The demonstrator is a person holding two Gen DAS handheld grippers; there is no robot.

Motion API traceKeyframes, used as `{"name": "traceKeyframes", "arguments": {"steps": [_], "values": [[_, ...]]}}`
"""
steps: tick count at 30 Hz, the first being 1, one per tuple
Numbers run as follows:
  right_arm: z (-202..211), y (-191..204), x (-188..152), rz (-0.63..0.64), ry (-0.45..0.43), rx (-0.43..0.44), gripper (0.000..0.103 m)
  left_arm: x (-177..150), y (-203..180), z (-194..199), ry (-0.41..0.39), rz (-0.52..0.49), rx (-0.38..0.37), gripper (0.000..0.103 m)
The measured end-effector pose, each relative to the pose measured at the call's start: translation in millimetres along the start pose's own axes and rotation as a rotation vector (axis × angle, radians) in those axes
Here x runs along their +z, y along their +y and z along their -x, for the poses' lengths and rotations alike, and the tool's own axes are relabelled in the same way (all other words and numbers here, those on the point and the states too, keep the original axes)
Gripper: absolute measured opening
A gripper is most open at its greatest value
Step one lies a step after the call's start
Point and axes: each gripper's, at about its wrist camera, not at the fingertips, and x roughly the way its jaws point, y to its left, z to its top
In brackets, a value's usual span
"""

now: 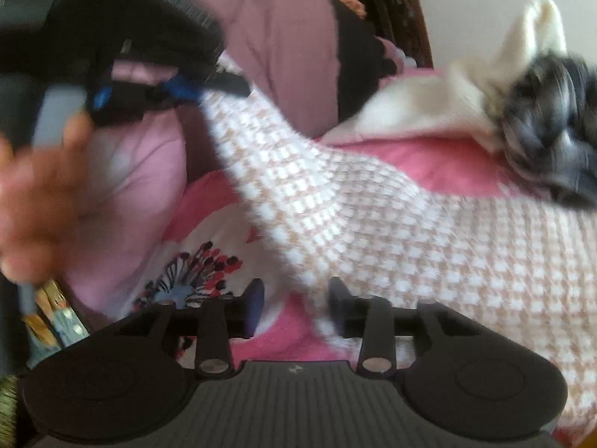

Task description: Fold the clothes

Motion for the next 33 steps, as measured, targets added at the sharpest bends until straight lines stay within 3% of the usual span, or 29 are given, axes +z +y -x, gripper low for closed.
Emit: {"name": "traceKeyframes", "arguments": {"steps": [4, 10, 12, 16, 20, 23, 26, 33], "values": [[-2, 13, -3, 0.081, -0.013, -0.062, 0.045, 4, 6, 9, -0.011, 0.060, -0.028, 0.014], [25, 13, 1, 0.113, -0.059, -0.065, 0.043, 6, 7, 9, -0.020, 0.102, -0.065, 0.014], [41, 2, 4, 0.048, -0.104, -0.055, 0.043, 5, 7, 7, -0.021, 0.098, -0.066, 0.014], [58, -40, 9, -0.237, -0.214, 0.006, 0.039, 6, 6, 5, -0.019, 0.103, -0.071, 0.014], [23, -53, 21, -0.322, -0.173, 0.033, 0.020, 6, 7, 6, -0.021, 0.106, -0.076, 0.014], [-19, -41, 29, -0.290, -0.093, 0.107, 0.016, 5, 6, 2, -0.002, 0.105, -0.079, 0.015], [-47, -34, 37, -0.267, -0.055, 0.102, 0.014, 5, 6, -3, 0.018, 0.098, -0.072, 0.016], [-63, -35, 57, -0.271, -0.064, 0.134, 0.014, 10, 12, 4, 0.045, 0.142, -0.092, 0.016]]}}
